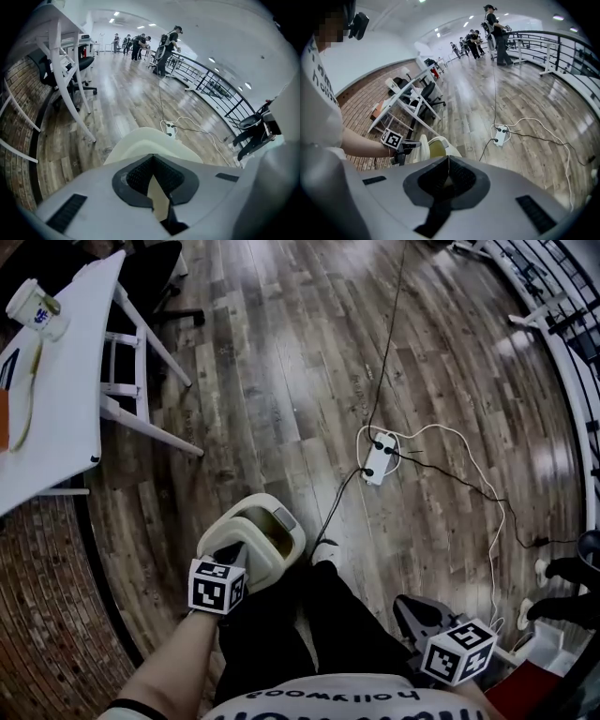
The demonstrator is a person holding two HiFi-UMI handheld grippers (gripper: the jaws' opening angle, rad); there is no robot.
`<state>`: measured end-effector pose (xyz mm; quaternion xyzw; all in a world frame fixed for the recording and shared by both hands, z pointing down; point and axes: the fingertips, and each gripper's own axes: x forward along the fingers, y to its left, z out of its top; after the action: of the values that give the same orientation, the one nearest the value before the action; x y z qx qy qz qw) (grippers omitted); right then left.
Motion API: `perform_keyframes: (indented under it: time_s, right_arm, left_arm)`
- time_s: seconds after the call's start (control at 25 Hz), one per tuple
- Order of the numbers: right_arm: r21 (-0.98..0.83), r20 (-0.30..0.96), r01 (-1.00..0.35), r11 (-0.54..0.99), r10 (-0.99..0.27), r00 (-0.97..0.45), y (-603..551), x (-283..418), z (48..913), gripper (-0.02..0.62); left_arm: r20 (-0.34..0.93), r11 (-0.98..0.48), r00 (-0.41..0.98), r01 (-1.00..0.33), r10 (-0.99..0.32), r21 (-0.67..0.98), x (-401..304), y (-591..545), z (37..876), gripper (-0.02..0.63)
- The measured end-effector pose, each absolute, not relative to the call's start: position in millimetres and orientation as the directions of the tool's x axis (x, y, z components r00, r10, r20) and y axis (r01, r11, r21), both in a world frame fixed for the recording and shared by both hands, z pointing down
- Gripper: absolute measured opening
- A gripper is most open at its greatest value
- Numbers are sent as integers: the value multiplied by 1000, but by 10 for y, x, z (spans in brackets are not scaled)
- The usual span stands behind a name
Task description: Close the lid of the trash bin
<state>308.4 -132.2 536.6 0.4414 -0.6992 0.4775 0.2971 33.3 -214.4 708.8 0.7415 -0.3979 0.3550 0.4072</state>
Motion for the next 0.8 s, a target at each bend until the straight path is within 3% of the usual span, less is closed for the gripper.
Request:
perform_keyframes:
  time_s: [0.6,0.8]
  right_arm:
    - [-409,867,-911,53,-289,-406,-1139,3530,5747,11]
    - [-411,867,-911,14,-304,-396,-1239,3678,5799,11]
  left_arm:
    - [943,-487,294,-854,-157,186,632,-2350,7917,8]
    - [970,-472,226,-867,-87,159,659,-2361,8094,8]
